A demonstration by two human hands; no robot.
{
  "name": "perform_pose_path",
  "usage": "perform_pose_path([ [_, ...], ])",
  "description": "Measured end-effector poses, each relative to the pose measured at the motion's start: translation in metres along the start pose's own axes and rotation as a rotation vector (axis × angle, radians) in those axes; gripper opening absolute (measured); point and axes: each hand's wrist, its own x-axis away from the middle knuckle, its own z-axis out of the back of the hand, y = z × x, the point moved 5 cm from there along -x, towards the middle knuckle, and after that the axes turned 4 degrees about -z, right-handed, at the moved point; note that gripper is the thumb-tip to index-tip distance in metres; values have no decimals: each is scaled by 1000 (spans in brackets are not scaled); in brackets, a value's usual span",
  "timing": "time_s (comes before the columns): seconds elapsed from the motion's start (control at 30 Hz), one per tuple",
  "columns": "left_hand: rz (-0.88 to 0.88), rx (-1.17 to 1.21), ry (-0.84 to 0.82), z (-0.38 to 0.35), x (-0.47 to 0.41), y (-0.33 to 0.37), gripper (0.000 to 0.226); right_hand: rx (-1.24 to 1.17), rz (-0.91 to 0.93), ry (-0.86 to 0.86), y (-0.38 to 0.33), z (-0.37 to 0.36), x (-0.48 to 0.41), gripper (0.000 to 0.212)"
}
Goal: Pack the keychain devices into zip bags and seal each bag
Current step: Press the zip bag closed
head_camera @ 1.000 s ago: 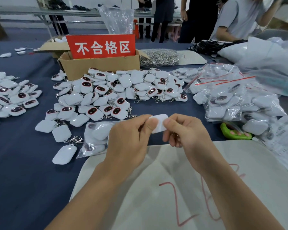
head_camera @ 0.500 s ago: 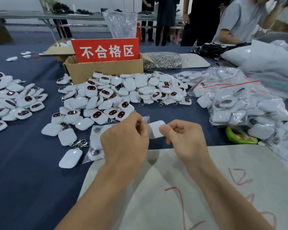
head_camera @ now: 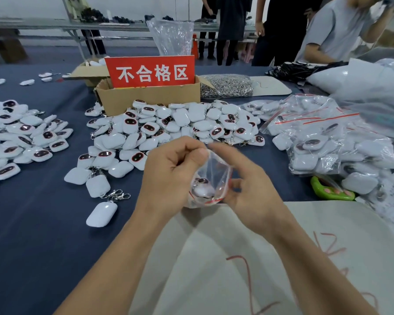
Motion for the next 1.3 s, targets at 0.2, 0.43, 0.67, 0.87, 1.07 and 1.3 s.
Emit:
perform_pose_path([
  [0.2, 111, 228, 46, 9, 2, -1, 17, -191, -8, 208, -6, 11, 3, 33],
  [0.43, 0, 34, -111, 9, 4, 0, 48, -427, 5, 449, -11, 35, 3, 36],
  [0.67, 188, 192, 220, 20, 6, -14, 20, -416, 10, 459, -10, 53, 5, 21],
  [0.87, 118, 191, 203, 10, 8, -7, 27, -421, -60, 402, -3, 49, 2, 26],
  [1.07, 235, 179, 214, 6, 10, -19, 18, -463, -84, 374, 1, 45, 0, 23],
  [1.3, 344, 206, 169, -1, 11, -28, 16, -521, -128, 401, 10, 48, 0, 26],
])
